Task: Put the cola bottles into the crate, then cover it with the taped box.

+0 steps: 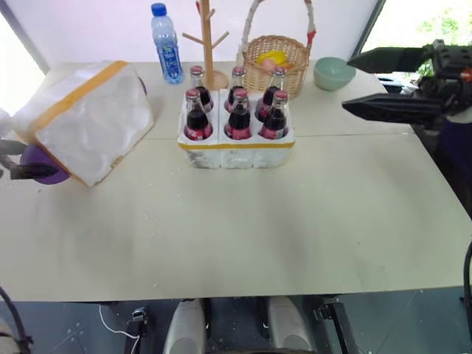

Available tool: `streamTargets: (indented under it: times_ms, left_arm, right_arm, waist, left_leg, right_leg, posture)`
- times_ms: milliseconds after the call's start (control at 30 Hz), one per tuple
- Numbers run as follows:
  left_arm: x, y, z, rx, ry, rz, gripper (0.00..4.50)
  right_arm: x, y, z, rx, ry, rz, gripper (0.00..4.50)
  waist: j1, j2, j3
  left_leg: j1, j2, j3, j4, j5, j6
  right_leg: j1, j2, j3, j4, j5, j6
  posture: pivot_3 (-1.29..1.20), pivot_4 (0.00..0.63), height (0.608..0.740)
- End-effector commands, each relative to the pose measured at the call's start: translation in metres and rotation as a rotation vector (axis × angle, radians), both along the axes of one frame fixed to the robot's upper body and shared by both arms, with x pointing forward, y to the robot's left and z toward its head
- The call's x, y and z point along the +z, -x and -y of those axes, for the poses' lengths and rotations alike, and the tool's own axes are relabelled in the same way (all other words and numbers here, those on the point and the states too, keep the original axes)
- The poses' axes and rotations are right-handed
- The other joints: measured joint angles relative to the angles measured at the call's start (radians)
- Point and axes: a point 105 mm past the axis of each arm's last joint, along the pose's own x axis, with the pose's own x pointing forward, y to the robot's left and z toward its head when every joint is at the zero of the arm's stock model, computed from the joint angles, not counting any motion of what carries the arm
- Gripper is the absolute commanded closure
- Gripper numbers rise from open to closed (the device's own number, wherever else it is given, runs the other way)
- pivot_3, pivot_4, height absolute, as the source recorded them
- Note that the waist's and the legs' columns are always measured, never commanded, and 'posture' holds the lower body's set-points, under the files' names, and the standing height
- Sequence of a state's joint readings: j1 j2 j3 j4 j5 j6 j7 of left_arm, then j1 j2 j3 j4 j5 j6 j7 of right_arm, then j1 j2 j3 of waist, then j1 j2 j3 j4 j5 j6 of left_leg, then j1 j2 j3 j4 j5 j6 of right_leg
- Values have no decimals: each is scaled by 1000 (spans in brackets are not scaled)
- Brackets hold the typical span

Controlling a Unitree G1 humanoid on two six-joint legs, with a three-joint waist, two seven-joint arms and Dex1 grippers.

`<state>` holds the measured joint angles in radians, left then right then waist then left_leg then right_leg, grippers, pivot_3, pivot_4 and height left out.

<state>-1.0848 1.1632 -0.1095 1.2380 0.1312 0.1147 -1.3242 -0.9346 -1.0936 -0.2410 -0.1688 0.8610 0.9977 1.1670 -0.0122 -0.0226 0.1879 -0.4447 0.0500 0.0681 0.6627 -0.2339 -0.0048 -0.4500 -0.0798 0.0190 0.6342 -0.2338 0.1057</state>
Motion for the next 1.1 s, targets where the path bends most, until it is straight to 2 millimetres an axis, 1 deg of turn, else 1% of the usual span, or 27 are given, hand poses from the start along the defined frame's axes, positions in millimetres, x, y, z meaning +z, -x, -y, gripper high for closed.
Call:
streamTargets:
  times_ms: [33,67,167,233,300,333,467,600,667,733,800,867,900,1000,1033,1100]
  left_arm:
    - [6,-5,-2,21,-40,21,0]
    - [5,-6,-2,22,-41,18,0]
    - [3,-8,2,18,-25,19,870]
    - [2,-10,2,16,-34,18,1761]
    - [2,-12,3,20,-41,25,2966]
    - [3,-13,2,25,-51,35,3455]
    - [10,-17,2,31,-75,70,3455]
    - [30,-25,5,11,-106,175,3455]
    - [43,-31,6,13,-143,265,3455]
    - [61,-38,9,11,-194,381,3455]
    - [81,-44,16,-14,-240,502,3455]
    - [102,-50,30,-58,-259,633,3455]
    - [110,-52,39,-100,-310,696,3455]
    - [125,-57,69,-221,-436,842,3455]
    - [129,-58,78,-247,-459,880,3455]
    - [133,-63,102,-325,-550,964,3455]
  right_arm:
    - [8,15,2,-1,1,26,10]
    - [7,16,3,-5,1,17,10]
    - [5,19,3,-29,21,41,0]
    - [4,19,4,-42,22,47,0]
    - [3,20,5,-52,28,56,0]
    - [2,19,6,-57,31,57,0]
    - [-3,17,7,-68,41,49,0]
    - [-12,14,10,-69,38,-3,0]
    - [-16,11,10,-84,53,16,0]
    - [-21,7,11,-108,66,21,0]
    - [-26,5,13,-125,69,13,0]
    - [-29,4,14,-137,60,6,0]
    - [-31,3,15,-144,51,1,0]
    - [-35,2,14,-151,33,-6,0]
    - [-35,2,13,-151,28,-7,0]
    - [-36,2,12,-148,12,-7,0]
  waist:
    - [0,-1,0]
    - [0,-1,0]
    - [0,-1,0]
    - [0,-1,0]
    - [0,-1,0]
    - [1,-1,0]
    - [1,-1,0]
    - [1,-1,0]
    - [0,-1,0]
    - [1,-1,0]
    - [2,-2,0]
    - [3,-2,-1]
    - [3,-2,-1]
    - [3,-2,-1]
    - [2,-2,-1]
    - [2,-2,-1]
  left_leg:
    - [0,0,0,0,0,0]
    - [0,0,0,0,0,0]
    - [0,0,0,1,0,0]
    - [0,0,0,1,0,0]
    - [0,0,0,1,0,0]
    - [0,0,0,1,0,0]
    - [0,0,0,2,0,0]
    - [0,0,0,2,0,0]
    - [0,0,0,2,0,0]
    - [0,0,0,2,0,0]
    - [0,0,0,2,0,0]
    - [0,0,0,2,0,0]
    - [0,0,0,3,0,0]
    - [0,0,0,3,0,0]
    - [1,0,0,3,0,0]
    - [1,0,0,3,0,0]
  right_leg:
    - [0,0,0,0,0,0]
    - [0,0,0,0,0,0]
    - [0,-1,0,0,0,0]
    - [0,-1,0,0,0,0]
    - [0,-1,0,0,0,0]
    - [0,-1,0,0,0,0]
    - [1,-1,0,0,0,0]
    - [1,-1,0,1,0,0]
    - [1,-1,0,1,0,0]
    - [1,-1,0,1,0,1]
    - [1,-1,0,1,1,1]
    - [1,-1,0,1,2,3]
    - [1,-1,0,1,2,3]
    - [2,-1,0,1,2,4]
    - [2,-1,0,0,2,4]
    - [3,-1,1,1,3,5]
  posture:
    - [0,150,740]
    - [0,150,740]
    - [0,150,740]
    - [0,150,740]
    - [0,150,740]
    - [0,150,740]
    - [0,150,740]
    - [0,150,740]
    - [0,150,740]
    - [0,150,740]
    - [0,150,740]
    - [0,150,740]
    - [0,150,740]
    - [0,150,740]
    - [0,150,740]
    - [0,150,740]
